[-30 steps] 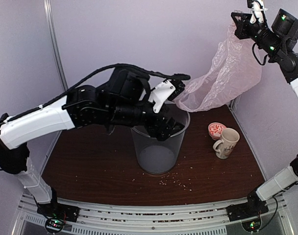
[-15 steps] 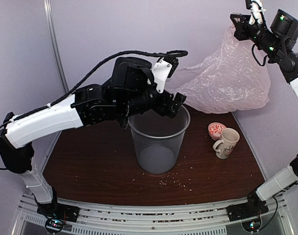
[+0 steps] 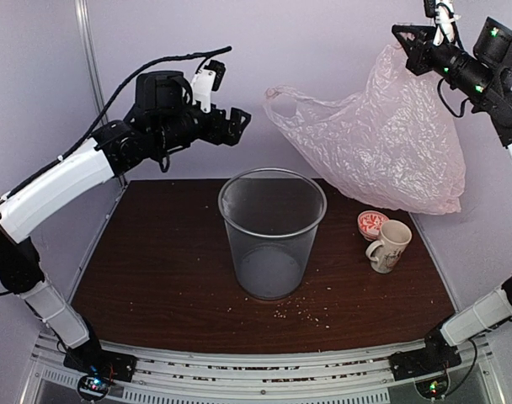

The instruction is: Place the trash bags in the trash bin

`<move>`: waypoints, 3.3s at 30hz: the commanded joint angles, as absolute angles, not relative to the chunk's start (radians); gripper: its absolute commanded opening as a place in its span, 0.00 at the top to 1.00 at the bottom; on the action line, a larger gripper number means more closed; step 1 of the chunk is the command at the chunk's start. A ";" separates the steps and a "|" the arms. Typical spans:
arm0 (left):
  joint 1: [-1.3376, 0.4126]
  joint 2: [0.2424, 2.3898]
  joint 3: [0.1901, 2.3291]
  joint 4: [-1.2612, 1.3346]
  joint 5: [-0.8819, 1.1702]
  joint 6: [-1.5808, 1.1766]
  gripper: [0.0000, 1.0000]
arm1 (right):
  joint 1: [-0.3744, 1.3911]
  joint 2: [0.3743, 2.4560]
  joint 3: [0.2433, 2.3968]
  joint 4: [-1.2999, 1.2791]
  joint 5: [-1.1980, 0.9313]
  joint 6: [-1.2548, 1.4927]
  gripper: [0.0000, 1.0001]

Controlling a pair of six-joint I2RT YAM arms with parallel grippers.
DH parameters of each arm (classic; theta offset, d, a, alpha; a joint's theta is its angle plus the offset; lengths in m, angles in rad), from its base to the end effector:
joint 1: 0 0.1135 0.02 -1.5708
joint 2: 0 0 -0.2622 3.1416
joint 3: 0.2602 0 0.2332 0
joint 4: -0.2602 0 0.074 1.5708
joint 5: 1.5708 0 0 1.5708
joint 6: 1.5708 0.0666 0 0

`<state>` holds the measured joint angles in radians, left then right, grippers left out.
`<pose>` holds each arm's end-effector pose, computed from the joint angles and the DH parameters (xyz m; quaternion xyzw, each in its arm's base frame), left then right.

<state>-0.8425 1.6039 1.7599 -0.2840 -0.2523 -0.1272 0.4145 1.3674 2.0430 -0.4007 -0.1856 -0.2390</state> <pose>0.2649 -0.2720 0.4522 0.1829 0.7269 -0.2218 0.6237 0.2143 0.1077 0.5959 -0.2629 0.5454 0.1253 0.7859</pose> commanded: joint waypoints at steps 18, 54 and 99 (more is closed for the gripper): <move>-0.677 1.823 1.920 -0.137 0.204 -0.064 0.07 | 0.411 1.310 2.039 -0.510 -0.372 -0.314 1.00; -0.665 2.044 2.158 -0.137 0.377 -0.058 0.14 | 0.411 1.304 1.997 -0.487 -0.341 -0.304 1.00; -0.902 1.464 1.953 -0.019 0.141 -0.291 1.00 | 0.413 1.545 2.431 -0.338 -0.447 0.009 1.00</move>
